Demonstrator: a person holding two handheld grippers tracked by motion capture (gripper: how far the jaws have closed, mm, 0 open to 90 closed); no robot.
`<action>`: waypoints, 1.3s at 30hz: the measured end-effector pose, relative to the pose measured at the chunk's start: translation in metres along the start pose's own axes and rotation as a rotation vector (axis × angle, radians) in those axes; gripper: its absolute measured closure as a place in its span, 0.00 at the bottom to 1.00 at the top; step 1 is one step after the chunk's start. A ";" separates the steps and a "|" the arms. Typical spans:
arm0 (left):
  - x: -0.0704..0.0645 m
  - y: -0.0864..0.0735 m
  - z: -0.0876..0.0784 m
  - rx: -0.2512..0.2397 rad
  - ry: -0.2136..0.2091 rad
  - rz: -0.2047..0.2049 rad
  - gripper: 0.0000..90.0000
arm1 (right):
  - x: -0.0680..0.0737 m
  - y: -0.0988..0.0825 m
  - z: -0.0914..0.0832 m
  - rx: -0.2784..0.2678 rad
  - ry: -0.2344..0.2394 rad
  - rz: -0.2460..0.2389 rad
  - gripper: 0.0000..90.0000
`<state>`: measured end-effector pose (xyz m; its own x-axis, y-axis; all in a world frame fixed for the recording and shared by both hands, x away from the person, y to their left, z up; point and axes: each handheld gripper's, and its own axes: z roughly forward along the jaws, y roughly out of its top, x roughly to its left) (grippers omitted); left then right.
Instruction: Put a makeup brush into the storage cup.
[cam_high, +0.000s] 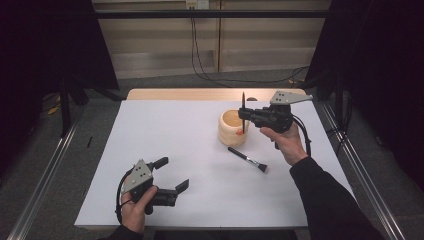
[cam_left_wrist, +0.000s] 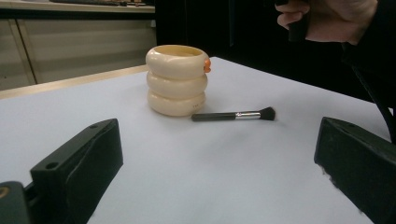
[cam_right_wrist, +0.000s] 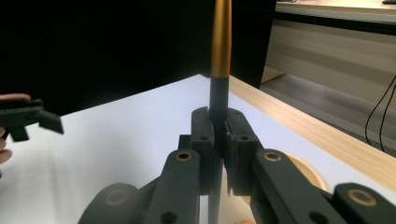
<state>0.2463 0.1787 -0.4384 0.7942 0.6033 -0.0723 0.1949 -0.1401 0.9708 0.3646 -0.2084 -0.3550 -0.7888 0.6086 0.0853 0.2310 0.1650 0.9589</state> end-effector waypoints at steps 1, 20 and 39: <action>-0.001 0.000 0.001 -0.016 0.000 -0.018 0.01 | -0.001 0.001 0.001 0.002 0.000 0.000 0.93; 0.001 0.000 -0.002 -0.024 0.006 -0.012 0.01 | -0.022 0.013 0.030 -0.015 -0.051 0.004 0.93; 0.000 0.000 -0.003 -0.017 0.004 0.000 0.01 | -0.037 -0.013 0.048 0.025 -0.100 0.031 0.93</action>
<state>0.2450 0.1811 -0.4375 0.7920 0.6063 -0.0716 0.1848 -0.1264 0.9746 0.4181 -0.1961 -0.3835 -0.7205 0.6880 0.0862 0.2695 0.1634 0.9490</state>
